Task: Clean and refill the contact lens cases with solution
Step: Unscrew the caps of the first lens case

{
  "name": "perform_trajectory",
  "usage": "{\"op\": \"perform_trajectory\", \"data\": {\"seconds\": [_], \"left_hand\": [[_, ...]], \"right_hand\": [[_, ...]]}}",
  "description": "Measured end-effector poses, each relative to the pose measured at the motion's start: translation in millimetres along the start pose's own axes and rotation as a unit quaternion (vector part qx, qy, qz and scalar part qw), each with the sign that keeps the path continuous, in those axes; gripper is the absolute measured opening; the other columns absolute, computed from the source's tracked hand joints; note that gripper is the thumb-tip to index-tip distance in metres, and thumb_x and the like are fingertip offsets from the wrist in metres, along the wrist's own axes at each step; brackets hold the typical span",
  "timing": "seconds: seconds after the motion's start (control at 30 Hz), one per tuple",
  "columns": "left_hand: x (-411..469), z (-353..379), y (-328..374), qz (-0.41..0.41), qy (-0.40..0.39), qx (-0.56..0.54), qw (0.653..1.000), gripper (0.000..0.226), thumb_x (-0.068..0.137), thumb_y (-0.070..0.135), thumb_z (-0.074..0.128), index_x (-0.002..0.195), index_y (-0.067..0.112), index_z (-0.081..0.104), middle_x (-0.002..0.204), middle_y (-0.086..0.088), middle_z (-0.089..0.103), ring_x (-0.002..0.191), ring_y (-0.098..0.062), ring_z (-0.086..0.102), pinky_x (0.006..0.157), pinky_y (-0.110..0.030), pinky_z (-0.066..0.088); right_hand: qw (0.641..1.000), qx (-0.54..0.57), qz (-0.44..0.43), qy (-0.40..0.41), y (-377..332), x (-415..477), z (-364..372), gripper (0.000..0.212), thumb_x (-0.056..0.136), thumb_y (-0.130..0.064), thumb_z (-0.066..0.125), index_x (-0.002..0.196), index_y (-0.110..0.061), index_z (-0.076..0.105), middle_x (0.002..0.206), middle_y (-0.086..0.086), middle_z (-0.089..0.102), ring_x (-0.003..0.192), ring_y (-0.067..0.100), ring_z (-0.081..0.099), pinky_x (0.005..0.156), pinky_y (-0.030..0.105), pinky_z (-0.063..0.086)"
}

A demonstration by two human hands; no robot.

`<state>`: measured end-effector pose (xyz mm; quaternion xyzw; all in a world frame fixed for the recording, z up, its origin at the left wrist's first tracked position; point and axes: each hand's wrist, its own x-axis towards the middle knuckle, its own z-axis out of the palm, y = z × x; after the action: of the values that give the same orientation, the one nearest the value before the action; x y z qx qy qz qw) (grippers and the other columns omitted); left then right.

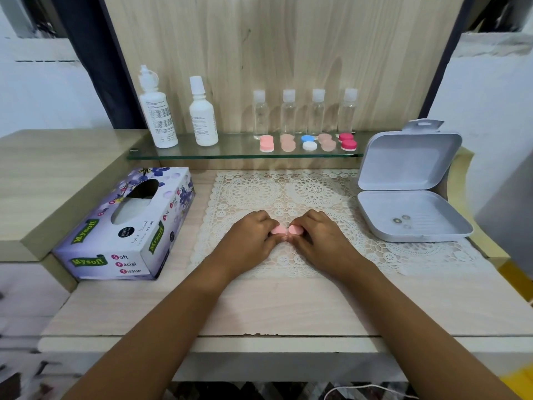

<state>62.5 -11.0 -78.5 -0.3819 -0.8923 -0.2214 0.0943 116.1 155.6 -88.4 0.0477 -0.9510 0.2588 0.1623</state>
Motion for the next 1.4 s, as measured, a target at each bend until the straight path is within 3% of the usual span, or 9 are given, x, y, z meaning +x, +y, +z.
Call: {"op": "perform_trajectory", "data": {"seconds": [0.3, 0.43, 0.53, 0.6, 0.67, 0.83, 1.03, 1.13, 1.4], "left_hand": [[-1, 5, -1, -0.03, 0.057, 0.001, 0.998, 0.051, 0.07, 0.056, 0.07, 0.079, 0.007, 0.06, 0.076, 0.001, 0.051, 0.075, -0.013, 0.044, 0.065, -0.023, 0.035], [-5, 4, 3, -0.02, 0.106, 0.004, 0.994, 0.047, 0.075, 0.063, 0.053, 0.067, 0.018, 0.04, 0.068, 0.008, 0.039, 0.067, -0.013, 0.038, 0.062, -0.023, 0.031], [-5, 1, 4, -0.027, 0.074, -0.03, 0.996, 0.041, 0.077, 0.057, 0.037, 0.086, 0.019, 0.05, 0.083, 0.008, 0.05, 0.078, -0.013, 0.046, 0.07, -0.03, 0.039], [-5, -1, 1, -0.018, 0.026, -0.08, 0.996, 0.056, 0.075, 0.048, 0.033, 0.119, 0.024, 0.055, 0.107, 0.009, 0.057, 0.099, -0.01, 0.05, 0.089, -0.036, 0.041], [-4, -2, -2, -0.009, -0.009, -0.087, 0.996, 0.065, 0.073, 0.042, 0.029, 0.133, 0.026, 0.049, 0.115, 0.009, 0.058, 0.107, -0.011, 0.048, 0.097, -0.039, 0.038], [-2, -1, -4, -0.033, -0.012, -0.106, 0.994, 0.051, 0.076, 0.029, 0.042, 0.123, 0.019, 0.06, 0.112, 0.004, 0.056, 0.109, -0.016, 0.048, 0.098, -0.041, 0.038], [0, -1, -5, -0.06, -0.001, -0.167, 0.984, 0.021, 0.083, 0.024, 0.065, 0.104, 0.019, 0.065, 0.1, 0.006, 0.057, 0.095, -0.007, 0.054, 0.087, -0.019, 0.043], [5, -4, -7, -0.109, 0.027, -0.208, 0.972, 0.023, 0.084, 0.022, 0.065, 0.107, 0.017, 0.065, 0.097, 0.006, 0.057, 0.086, -0.001, 0.054, 0.072, -0.004, 0.039], [33, -10, -13, -0.162, -0.003, -0.085, 0.983, 0.037, 0.091, 0.031, 0.056, 0.128, 0.025, 0.056, 0.101, -0.001, 0.049, 0.085, -0.012, 0.049, 0.067, -0.023, 0.035]], "right_hand": [[1.0, 0.017, -0.006, 0.011, 3, 0, 1, 0.021, 0.086, -0.024, 0.059, 0.101, -0.011, 0.065, 0.094, 0.003, 0.055, 0.093, 0.024, 0.05, 0.082, 0.042, 0.043], [1.0, 0.014, -0.009, 0.013, 1, -1, 0, 0.025, 0.086, -0.029, 0.057, 0.1, -0.01, 0.065, 0.092, 0.002, 0.053, 0.092, 0.023, 0.05, 0.08, 0.037, 0.042], [1.0, 0.012, -0.008, 0.011, 0, -1, -1, 0.029, 0.086, -0.036, 0.059, 0.102, -0.012, 0.064, 0.089, -0.004, 0.049, 0.092, 0.02, 0.048, 0.081, 0.036, 0.041], [1.0, 0.008, -0.011, 0.009, 1, -1, -1, 0.024, 0.087, -0.03, 0.062, 0.103, -0.013, 0.064, 0.091, -0.005, 0.048, 0.094, 0.021, 0.049, 0.083, 0.039, 0.042], [1.0, 0.008, -0.013, 0.01, 1, 0, -1, 0.024, 0.087, -0.03, 0.062, 0.104, -0.013, 0.064, 0.091, -0.004, 0.048, 0.094, 0.021, 0.048, 0.084, 0.039, 0.042], [1.0, 0.008, -0.013, 0.014, 1, 0, 0, 0.024, 0.087, -0.03, 0.061, 0.105, -0.014, 0.064, 0.091, -0.005, 0.048, 0.094, 0.02, 0.048, 0.083, 0.037, 0.041], [1.0, 0.012, -0.01, 0.015, 1, -1, -1, 0.026, 0.087, -0.032, 0.061, 0.106, -0.015, 0.064, 0.091, -0.007, 0.048, 0.094, 0.017, 0.047, 0.082, 0.032, 0.039], [1.0, 0.008, -0.011, 0.017, 1, -1, -1, 0.025, 0.087, -0.031, 0.061, 0.106, -0.016, 0.064, 0.093, -0.005, 0.05, 0.094, 0.017, 0.047, 0.083, 0.033, 0.04], [1.0, -0.008, -0.01, 0.013, 0, -2, -1, 0.027, 0.087, -0.034, 0.057, 0.105, -0.016, 0.064, 0.091, -0.004, 0.049, 0.093, 0.02, 0.048, 0.081, 0.034, 0.04]]}}
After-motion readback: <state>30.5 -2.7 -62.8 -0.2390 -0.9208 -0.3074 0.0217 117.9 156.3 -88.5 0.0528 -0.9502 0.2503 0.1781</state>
